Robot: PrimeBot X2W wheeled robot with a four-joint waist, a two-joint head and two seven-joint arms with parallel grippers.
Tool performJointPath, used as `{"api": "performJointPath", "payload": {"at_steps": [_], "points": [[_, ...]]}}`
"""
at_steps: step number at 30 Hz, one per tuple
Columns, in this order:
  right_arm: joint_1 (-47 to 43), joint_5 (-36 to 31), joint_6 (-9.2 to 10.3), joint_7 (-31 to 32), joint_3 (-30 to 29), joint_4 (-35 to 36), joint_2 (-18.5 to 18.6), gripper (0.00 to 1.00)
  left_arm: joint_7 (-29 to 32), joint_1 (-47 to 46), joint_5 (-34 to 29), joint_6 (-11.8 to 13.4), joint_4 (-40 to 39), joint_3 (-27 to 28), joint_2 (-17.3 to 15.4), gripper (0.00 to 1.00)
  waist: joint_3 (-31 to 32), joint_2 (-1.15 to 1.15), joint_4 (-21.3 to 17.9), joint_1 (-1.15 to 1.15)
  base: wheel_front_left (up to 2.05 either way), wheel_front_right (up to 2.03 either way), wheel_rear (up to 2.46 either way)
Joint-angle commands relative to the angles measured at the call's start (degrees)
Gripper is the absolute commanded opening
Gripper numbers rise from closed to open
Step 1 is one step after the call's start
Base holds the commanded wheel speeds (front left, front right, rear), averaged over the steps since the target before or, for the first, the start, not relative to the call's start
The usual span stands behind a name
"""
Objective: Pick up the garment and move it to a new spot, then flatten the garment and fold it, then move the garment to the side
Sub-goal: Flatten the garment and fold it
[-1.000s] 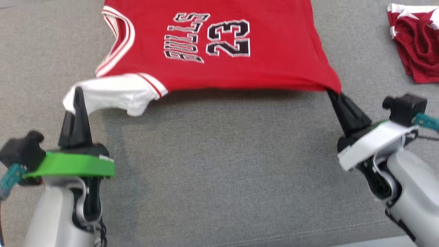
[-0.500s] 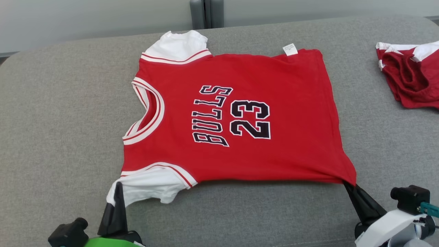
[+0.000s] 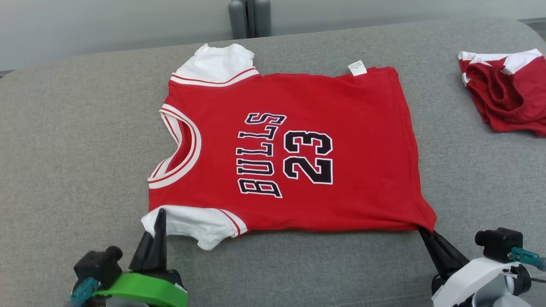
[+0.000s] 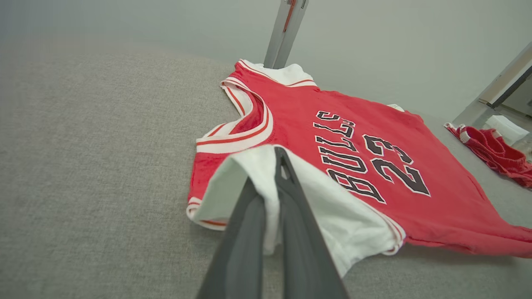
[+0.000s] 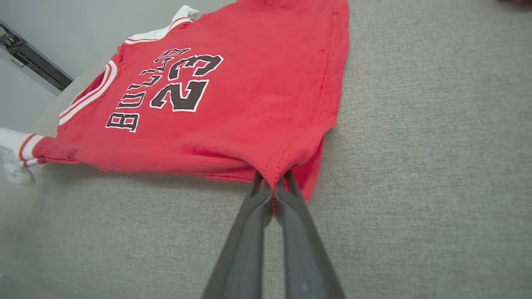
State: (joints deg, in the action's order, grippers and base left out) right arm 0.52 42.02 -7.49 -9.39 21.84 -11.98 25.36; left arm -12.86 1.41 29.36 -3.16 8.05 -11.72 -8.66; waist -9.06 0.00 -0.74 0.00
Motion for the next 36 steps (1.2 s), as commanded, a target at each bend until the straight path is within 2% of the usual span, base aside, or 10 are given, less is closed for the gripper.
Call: {"api": "performJointPath", "payload": {"at_steps": [1, 11, 20, 21, 22, 23, 24, 30, 36], "points": [[1.26, -0.37, 0.0, 0.72, -0.13, 0.28, -0.07, 0.0, 0.65, -2.3, -0.38, -0.59, 0.02, -0.23, -1.05, 0.0, -0.28, 0.0, -0.42, 0.0, 0.0, 0.0, 0.0], [9.43, 0.4, 0.0, 4.83, -0.03, -1.62, -0.41, 0.0, 5.17, -14.97, -1.91, -2.3, 3.93, -2.16, -4.03, 0.0, -3.62, 0.0, -1.76, 0.0, 0.0, 0.0, 0.0], [19.21, 0.0, 0.0, 4.95, 1.24, -7.99, -2.43, 0.0, 4.2, -26.84, -2.09, -3.41, 15.74, -3.58, -4.46, 0.0, -6.99, 0.0, -2.46, 0.0, 0.0, 0.0, 0.0], [20.2, -0.33, 0.0, 4.27, 1.48, -8.79, -2.74, 0.26, 3.69, -27.94, -2.06, -3.54, 17.43, -3.69, -4.38, 0.0, -7.1, 0.0, -2.51, 0.0, 0.0, 0.0, 0.0], [20.87, -0.55, 0.0, 3.57, 1.65, -9.57, -3.0, 0.95, 3.15, -28.72, -2.11, -3.62, 18.84, -3.76, -4.33, 0.17, -7.13, 0.0, -2.55, 0.0, 0.0, 0.0, 0.0], [21.36, -0.62, 0.0, 2.71, 1.69, -10.65, -3.33, 1.0, 2.39, -29.61, -2.33, -3.68, 20.43, -3.95, -4.19, 0.69, -7.01, 0.0, -2.58, 0.0, 0.0, 0.0, 0.0], [21.68, -0.86, 0.0, 1.99, 1.97, -11.61, -3.54, 1.0, 1.56, -30.31, -2.35, -3.74, 21.75, -4.0, -3.82, 1.0, -6.82, 0.0, -2.55, 0.0, 0.0, 0.0, 0.0], [18.89, -1.84, 0.0, -2.86, 2.31, -14.1, -3.12, 1.0, -1.36, -29.31, -1.42, -3.94, 25.8, -4.03, -3.03, 1.0, -4.5, 0.0, -1.9, 0.0, 0.0, 0.0, 0.0], [14.9, -2.87, 0.0, -4.55, 1.95, -13.68, -2.43, 1.0, -2.25, -23.52, -0.75, -4.05, 25.13, -2.15, -3.85, 1.0, -3.4, 0.0, -1.65, 0.0, 0.0, 0.0, 0.0]]}}
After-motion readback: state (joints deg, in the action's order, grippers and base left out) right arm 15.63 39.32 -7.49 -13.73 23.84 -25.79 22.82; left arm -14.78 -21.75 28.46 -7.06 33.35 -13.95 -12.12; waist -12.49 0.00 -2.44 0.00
